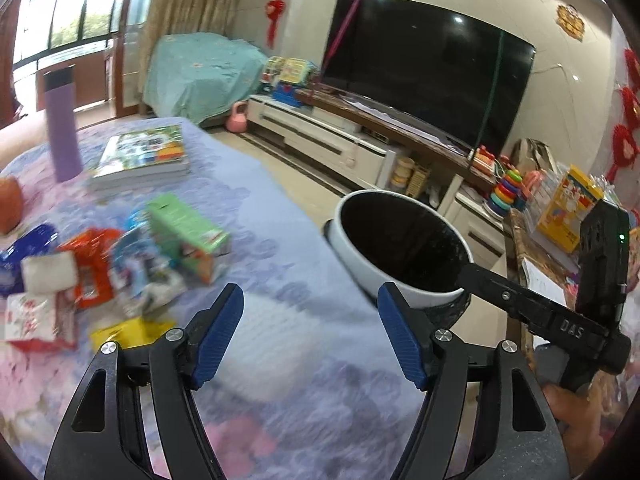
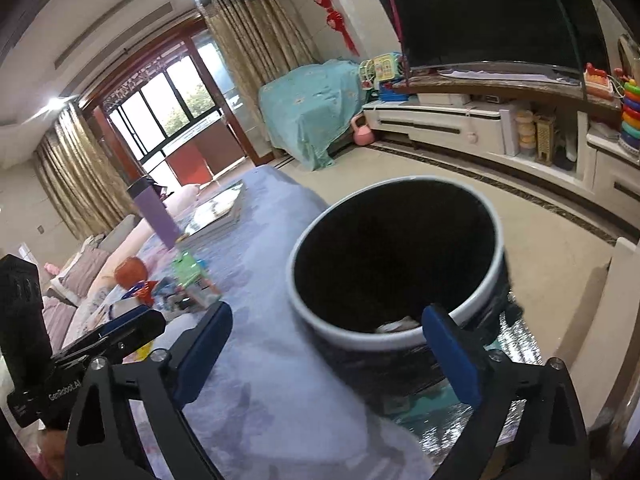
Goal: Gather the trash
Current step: 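Grasp the white foam net with the right gripper while the left gripper grasps the yellow wrapper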
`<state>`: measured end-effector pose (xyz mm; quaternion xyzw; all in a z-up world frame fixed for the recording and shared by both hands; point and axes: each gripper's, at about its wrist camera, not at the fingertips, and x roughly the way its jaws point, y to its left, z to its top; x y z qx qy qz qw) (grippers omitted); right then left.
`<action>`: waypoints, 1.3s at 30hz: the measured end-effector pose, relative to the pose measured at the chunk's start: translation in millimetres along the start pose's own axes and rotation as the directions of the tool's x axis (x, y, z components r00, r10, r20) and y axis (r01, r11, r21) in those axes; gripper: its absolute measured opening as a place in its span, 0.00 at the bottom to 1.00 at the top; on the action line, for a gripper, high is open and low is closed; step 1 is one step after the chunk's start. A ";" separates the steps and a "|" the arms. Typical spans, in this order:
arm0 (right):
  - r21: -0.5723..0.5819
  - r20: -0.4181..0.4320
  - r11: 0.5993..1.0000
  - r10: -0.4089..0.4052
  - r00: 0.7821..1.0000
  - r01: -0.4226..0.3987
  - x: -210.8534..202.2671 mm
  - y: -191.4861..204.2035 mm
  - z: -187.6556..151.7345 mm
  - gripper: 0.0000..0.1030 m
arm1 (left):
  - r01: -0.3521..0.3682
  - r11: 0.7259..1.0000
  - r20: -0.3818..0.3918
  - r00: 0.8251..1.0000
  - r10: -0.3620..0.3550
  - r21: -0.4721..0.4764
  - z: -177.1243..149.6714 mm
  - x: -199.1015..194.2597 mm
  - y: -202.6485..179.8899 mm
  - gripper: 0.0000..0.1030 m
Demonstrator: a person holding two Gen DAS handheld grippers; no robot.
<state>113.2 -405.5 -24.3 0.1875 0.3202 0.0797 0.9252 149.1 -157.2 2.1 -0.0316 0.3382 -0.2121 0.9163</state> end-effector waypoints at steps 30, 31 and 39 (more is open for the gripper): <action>-0.078 -0.087 0.991 0.104 0.991 -0.111 24.4 83.4 -50.5 0.98 | -0.132 0.975 -0.025 0.991 0.129 -0.179 -48.9 -56.9 109.4 0.70; -0.074 -0.091 0.991 0.106 0.990 -0.113 26.0 83.6 -50.4 0.97 | -0.131 0.975 -0.027 0.991 0.128 -0.181 -48.8 -56.1 110.9 0.70; -0.044 -0.122 0.990 0.127 0.984 -0.133 41.0 84.5 -50.7 0.91 | -0.112 0.977 -0.055 0.993 0.103 -0.181 -45.5 -40.4 117.1 0.70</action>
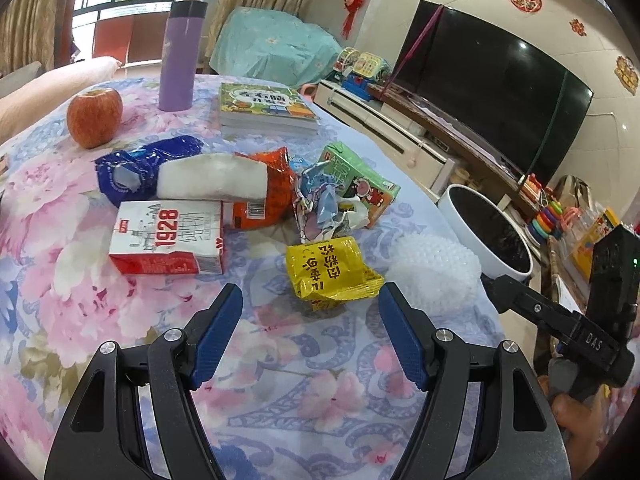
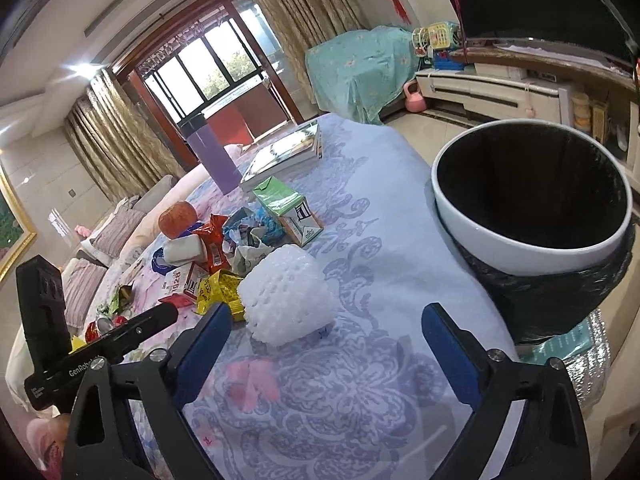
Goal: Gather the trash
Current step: 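Grasp the white foam net with the right gripper while the left gripper grasps the yellow wrapper, then carry the foam net and yellow wrapper over the bin and release both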
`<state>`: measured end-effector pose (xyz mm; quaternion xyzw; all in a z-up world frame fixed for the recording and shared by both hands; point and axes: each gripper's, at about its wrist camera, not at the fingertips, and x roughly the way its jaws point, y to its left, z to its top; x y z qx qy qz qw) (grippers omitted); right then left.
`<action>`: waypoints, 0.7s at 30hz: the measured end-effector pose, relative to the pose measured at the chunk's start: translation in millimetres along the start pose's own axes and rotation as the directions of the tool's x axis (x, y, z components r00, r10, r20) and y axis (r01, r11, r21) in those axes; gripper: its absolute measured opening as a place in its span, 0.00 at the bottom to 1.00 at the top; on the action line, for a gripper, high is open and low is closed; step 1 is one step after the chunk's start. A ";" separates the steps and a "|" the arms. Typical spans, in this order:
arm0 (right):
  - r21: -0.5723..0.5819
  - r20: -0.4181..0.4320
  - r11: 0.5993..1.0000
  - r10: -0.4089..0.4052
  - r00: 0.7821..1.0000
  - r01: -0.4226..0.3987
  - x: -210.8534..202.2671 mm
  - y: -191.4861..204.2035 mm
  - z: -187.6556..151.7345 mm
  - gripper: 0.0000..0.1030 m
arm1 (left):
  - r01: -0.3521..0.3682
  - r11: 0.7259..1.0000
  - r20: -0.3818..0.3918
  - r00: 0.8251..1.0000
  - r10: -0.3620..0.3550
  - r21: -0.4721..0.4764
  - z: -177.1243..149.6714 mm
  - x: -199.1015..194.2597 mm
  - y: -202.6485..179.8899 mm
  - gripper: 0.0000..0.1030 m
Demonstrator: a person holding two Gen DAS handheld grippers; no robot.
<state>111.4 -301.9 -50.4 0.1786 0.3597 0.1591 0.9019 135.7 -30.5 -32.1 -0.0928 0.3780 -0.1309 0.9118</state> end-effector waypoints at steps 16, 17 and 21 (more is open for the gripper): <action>0.069 -0.101 0.992 0.111 0.989 -0.105 38.8 -13.6 -3.1 0.21 | 0.084 0.996 -0.072 0.994 -0.083 0.008 4.5 40.2 1.0 0.18; 0.066 -0.097 0.992 0.112 0.989 -0.106 37.1 -13.6 -2.9 0.19 | 0.087 0.996 -0.068 0.994 -0.086 0.013 4.6 39.3 -0.4 0.15; 0.042 -0.080 0.993 0.110 0.991 -0.107 29.5 -12.4 -1.7 0.15 | 0.092 0.995 -0.054 0.994 -0.091 0.023 4.5 34.4 -4.5 0.07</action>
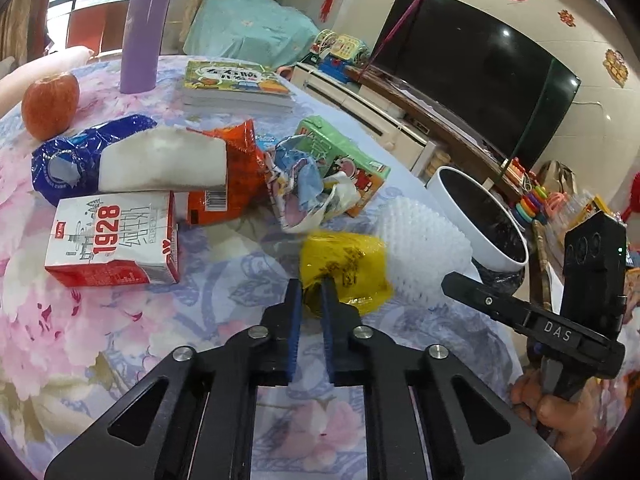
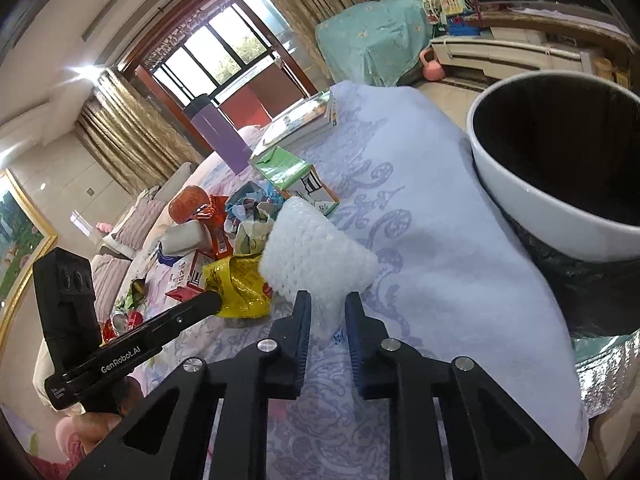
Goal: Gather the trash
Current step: 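Carry the foam net and yellow wrapper over the bin and release both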
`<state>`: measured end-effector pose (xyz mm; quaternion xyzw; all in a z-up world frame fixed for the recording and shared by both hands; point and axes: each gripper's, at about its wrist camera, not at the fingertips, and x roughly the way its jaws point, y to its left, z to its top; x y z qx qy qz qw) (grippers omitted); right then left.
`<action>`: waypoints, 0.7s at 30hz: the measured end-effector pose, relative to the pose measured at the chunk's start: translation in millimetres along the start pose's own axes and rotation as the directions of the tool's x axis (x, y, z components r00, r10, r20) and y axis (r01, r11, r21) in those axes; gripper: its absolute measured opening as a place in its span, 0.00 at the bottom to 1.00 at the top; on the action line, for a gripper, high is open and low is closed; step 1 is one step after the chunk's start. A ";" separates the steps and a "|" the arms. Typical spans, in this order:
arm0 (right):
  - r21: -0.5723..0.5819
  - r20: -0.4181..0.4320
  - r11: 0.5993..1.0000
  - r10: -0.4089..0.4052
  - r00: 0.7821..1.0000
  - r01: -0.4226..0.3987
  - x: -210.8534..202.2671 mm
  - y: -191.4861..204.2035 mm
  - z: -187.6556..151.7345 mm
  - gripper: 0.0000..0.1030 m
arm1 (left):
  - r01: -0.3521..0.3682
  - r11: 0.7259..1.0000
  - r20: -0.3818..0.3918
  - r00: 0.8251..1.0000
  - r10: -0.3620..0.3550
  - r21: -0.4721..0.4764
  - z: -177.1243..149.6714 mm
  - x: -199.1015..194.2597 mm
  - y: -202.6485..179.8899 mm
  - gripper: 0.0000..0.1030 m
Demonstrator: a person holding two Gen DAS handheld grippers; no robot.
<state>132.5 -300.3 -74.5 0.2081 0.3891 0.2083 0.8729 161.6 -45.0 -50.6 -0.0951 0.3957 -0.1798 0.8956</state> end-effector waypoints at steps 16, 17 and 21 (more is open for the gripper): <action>-0.045 0.109 0.999 -0.022 0.994 0.027 -43.0 2.2 4.7 0.11 | 0.039 0.996 0.066 0.997 -0.045 0.081 -0.6 -28.5 -38.4 0.05; -0.045 0.115 0.998 -0.027 0.993 0.032 -45.3 1.1 5.2 0.11 | 0.043 0.995 0.067 0.997 -0.049 0.088 -0.2 -28.9 -41.9 0.05; -0.033 0.142 0.998 -0.044 0.989 0.049 -57.3 -7.1 8.0 0.11 | 0.055 0.992 0.066 0.996 -0.063 0.112 0.5 -29.1 -55.5 0.04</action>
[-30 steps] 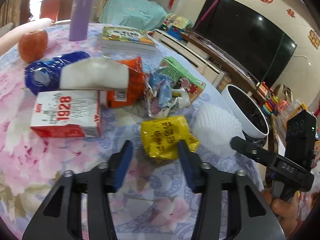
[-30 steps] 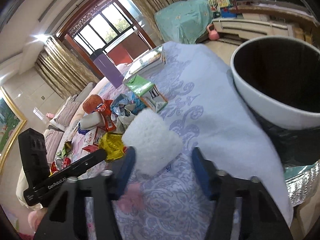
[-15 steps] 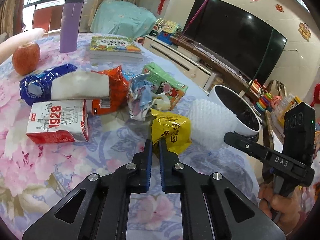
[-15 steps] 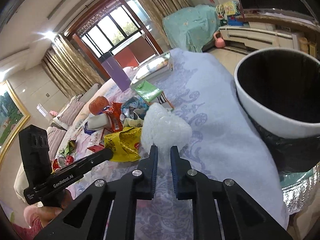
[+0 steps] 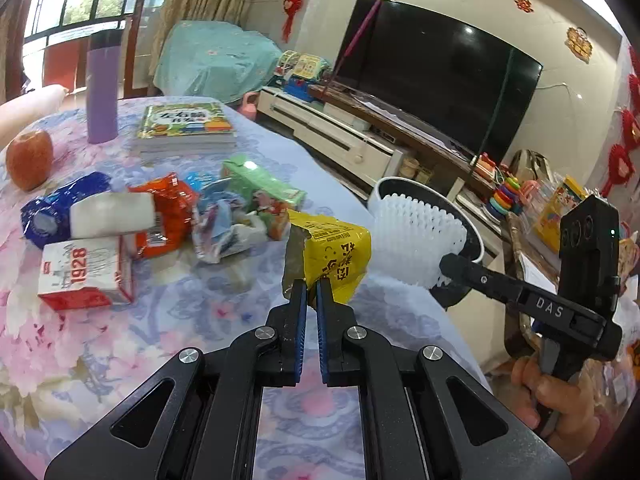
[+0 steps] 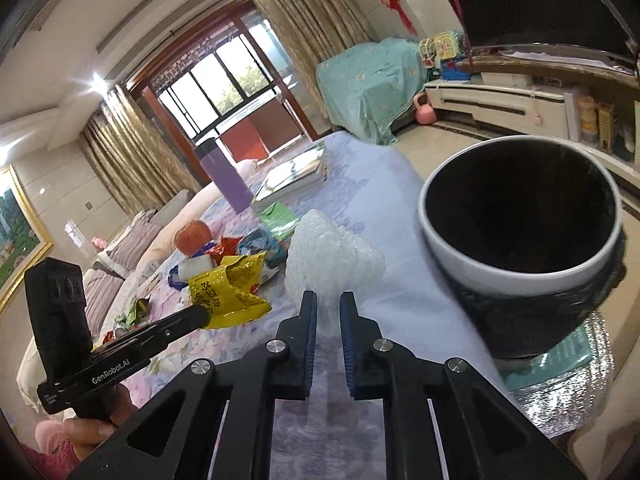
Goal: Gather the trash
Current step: 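Carry the foam net and yellow wrapper over the bin and release both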
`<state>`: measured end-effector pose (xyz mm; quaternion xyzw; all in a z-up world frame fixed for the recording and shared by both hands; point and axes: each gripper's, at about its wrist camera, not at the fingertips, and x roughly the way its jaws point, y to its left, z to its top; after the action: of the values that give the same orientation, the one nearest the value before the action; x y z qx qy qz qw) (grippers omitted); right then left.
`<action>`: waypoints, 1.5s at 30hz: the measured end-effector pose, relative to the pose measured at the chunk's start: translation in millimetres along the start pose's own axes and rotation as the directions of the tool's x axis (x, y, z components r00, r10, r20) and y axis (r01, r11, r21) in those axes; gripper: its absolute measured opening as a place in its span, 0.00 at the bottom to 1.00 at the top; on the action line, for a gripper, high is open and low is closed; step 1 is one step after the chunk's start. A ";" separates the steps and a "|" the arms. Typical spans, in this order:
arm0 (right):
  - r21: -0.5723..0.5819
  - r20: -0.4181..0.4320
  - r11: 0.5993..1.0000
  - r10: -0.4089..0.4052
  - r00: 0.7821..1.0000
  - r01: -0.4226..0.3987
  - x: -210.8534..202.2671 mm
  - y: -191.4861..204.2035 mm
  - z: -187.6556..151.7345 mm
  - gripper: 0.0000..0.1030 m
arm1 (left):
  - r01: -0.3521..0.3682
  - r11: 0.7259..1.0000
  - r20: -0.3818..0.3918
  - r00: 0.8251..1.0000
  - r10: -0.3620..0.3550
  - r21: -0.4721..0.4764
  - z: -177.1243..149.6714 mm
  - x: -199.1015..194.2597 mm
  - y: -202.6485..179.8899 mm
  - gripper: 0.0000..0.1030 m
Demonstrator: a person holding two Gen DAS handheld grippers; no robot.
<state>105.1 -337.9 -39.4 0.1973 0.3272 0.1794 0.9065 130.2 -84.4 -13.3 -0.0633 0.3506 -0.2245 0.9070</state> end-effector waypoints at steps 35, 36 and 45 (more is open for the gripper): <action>0.070 0.122 0.980 -0.192 0.974 0.184 -59.9 -73.3 31.4 0.11 | 0.105 0.979 -0.034 0.994 -0.101 0.175 46.1 67.5 -118.2 0.04; 0.069 0.120 0.980 -0.196 0.973 0.188 -58.9 -74.1 32.5 0.11 | 0.107 0.979 -0.041 0.994 -0.101 0.176 47.3 72.0 -119.8 0.04; 0.070 0.104 0.975 -0.215 0.971 0.209 -53.2 -85.6 42.0 0.11 | 0.108 0.976 -0.077 0.992 -0.095 0.187 53.9 101.6 -132.8 0.04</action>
<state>111.4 -445.6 -22.6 0.1971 0.3006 0.0607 0.9312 184.2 -250.9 1.4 0.0138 0.3539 -0.3053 0.8839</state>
